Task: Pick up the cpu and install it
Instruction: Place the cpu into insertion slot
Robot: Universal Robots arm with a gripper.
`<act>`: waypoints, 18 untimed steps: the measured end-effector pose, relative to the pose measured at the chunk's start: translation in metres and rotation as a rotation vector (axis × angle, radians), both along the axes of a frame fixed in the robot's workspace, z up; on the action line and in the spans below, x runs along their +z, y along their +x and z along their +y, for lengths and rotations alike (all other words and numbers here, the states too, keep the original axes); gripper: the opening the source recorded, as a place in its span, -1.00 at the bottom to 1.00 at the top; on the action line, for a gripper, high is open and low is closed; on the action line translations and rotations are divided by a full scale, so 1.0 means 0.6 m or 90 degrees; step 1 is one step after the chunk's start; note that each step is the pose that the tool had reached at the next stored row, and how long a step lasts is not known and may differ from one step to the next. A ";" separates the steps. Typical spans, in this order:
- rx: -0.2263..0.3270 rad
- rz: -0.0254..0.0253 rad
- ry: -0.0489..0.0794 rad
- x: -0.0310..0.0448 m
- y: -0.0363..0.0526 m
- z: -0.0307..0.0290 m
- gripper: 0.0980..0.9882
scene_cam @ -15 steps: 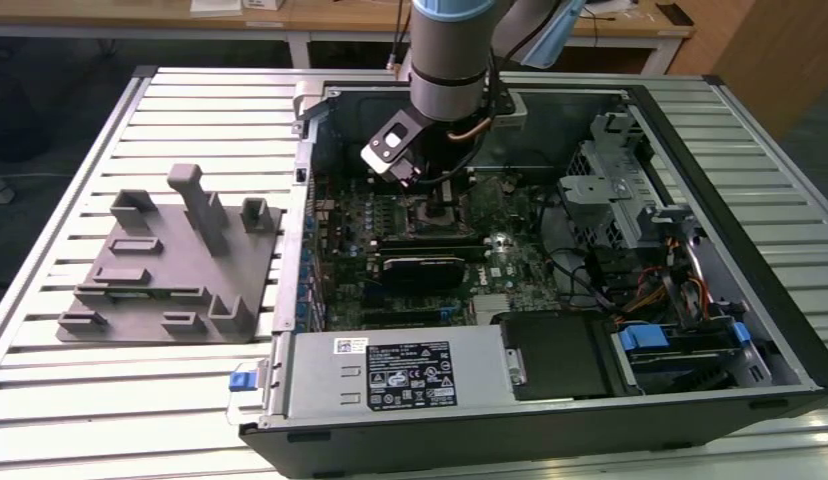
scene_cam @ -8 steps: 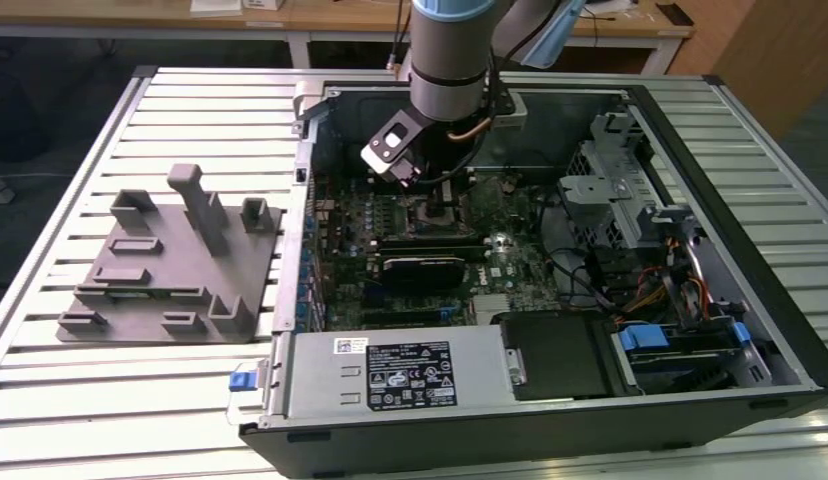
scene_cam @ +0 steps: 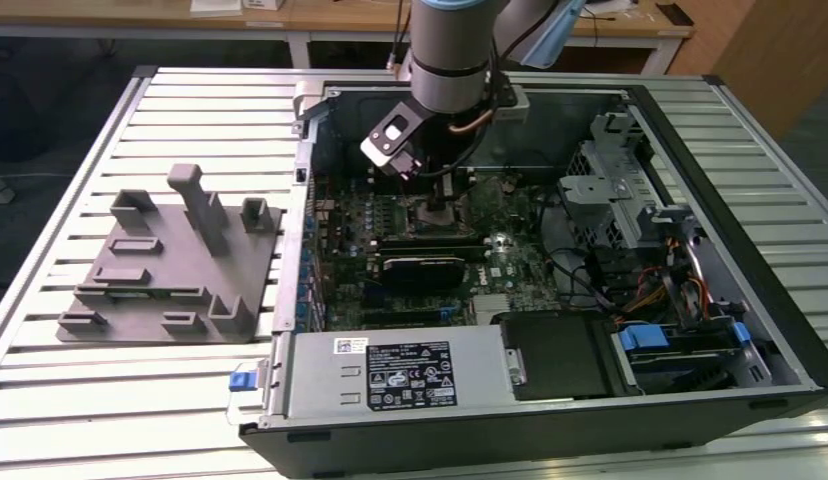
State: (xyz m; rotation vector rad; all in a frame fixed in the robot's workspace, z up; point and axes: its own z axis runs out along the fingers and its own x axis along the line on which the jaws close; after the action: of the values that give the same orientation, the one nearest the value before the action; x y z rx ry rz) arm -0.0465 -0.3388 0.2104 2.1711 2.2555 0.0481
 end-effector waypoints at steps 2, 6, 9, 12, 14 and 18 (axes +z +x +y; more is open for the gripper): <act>0.000 0.0000 0.000 0.005 0.000 0.0000 -0.98; 0.000 0.0000 0.000 0.017 0.000 0.0000 -0.98; 0.000 -0.0003 0.000 0.027 0.000 0.0000 -0.98; 0.000 -0.0007 0.000 0.038 0.000 0.0000 -0.98; 0.000 -0.0010 0.000 0.045 0.000 0.0000 -0.98; 0.000 -0.0014 0.000 0.048 0.000 0.0000 -0.98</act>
State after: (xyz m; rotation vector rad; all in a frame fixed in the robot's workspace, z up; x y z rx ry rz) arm -0.0465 -0.3387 0.2395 2.1699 2.2545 0.0507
